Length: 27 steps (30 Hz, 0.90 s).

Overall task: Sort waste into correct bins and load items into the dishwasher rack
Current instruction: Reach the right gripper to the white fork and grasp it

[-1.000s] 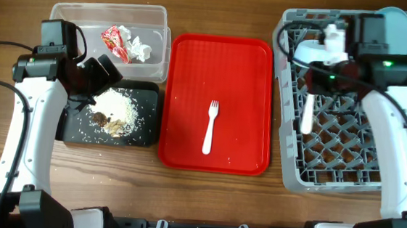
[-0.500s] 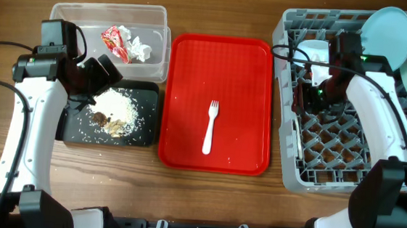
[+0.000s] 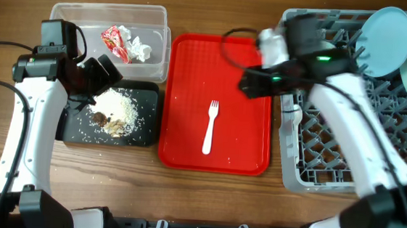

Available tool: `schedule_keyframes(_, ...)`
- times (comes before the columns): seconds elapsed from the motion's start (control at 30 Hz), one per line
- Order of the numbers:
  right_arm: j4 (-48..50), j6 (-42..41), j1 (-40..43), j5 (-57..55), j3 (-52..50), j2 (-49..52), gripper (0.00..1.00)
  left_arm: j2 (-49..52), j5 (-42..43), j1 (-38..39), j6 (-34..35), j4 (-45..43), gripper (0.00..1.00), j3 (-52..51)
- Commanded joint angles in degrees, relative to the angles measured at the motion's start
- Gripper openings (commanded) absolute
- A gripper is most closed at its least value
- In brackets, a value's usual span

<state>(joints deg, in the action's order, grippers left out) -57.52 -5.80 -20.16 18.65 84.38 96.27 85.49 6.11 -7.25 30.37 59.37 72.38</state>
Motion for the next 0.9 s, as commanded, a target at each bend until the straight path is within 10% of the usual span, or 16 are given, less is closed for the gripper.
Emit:
schedule_keyframes(0.0, 1.4, -12.2, -7.1, -6.6, 0.3, 7.3, 0.7, -0.3, 0.7, -0.4, 0.1, 0.0, 1.0, 0.4)
schedule_keyframes(0.87, 4.4, -31.7, -13.4, -17.4, 0.3, 24.8, 0.45, -0.3, 0.7, -0.4, 0.1, 0.0, 1.0, 0.4)
